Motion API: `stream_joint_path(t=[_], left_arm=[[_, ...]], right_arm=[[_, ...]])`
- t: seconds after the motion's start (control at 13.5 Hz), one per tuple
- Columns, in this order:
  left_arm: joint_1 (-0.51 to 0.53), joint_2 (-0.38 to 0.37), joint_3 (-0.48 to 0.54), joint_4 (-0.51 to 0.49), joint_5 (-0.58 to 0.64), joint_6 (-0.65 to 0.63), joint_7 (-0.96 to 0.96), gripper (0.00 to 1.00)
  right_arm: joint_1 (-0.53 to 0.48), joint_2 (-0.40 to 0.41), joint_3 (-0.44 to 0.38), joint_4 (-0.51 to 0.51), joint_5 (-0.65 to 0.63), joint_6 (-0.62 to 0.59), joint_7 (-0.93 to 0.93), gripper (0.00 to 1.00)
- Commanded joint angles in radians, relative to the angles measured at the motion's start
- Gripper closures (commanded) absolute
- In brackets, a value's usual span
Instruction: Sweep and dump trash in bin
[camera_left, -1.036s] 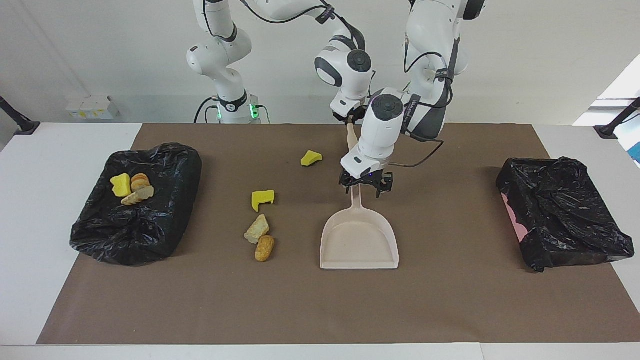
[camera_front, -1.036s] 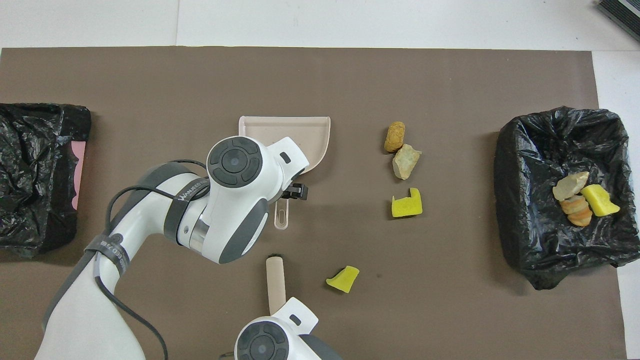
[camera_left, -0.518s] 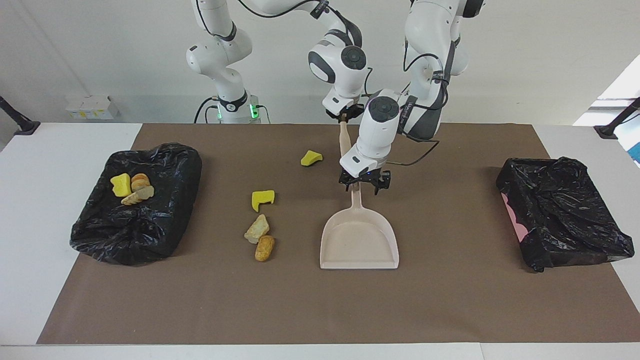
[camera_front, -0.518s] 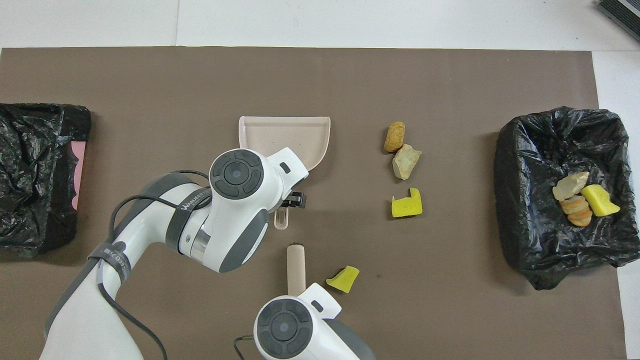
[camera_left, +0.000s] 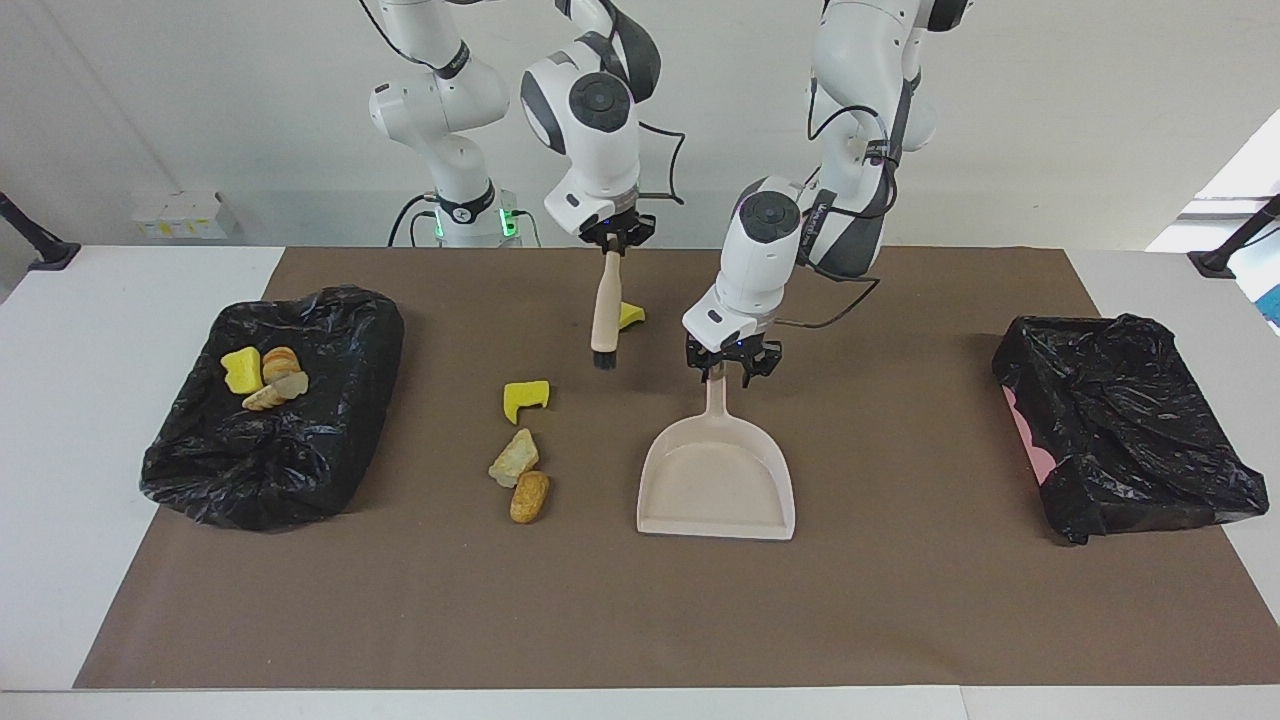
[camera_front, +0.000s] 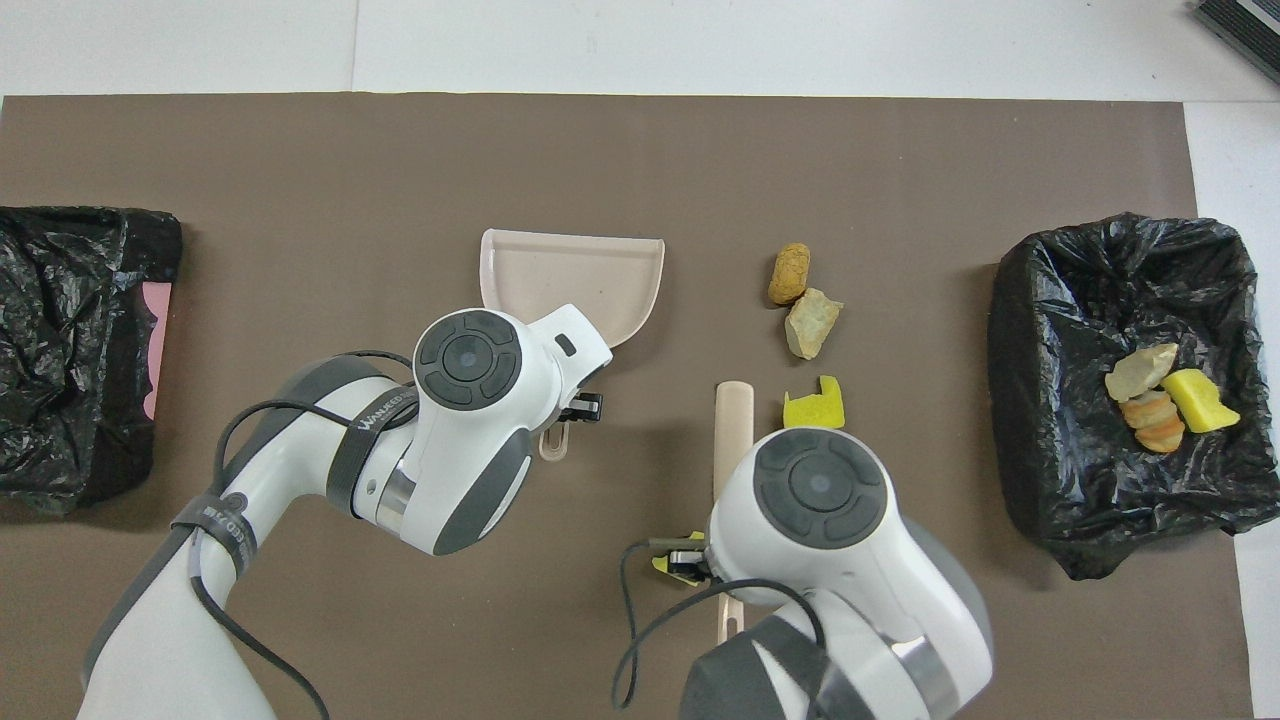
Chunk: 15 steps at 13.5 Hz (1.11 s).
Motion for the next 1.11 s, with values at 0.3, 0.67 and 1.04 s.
stream_joint_path(t=[0.3, 0.67, 1.04], left_arm=[[-0.008, -0.023, 0.015, -0.027, 0.005, 0.038, 0.057, 0.81], [0.023, -0.033, 0.023, 0.003, 0.016, 0.012, 0.331, 0.91], [0.063, -0.09, 0.027, 0.011, 0.017, -0.134, 0.635, 0.95]], right_arm=[[-0.265, 0.149, 0.017, 0.135, -0.309, 0.015, -0.359, 1.0], [-0.343, 0.327, 0.017, 0.259, -0.499, 0.106, -0.558, 1.0], [-0.301, 0.429, 0.021, 0.308, -0.515, 0.129, -0.553, 1.0]])
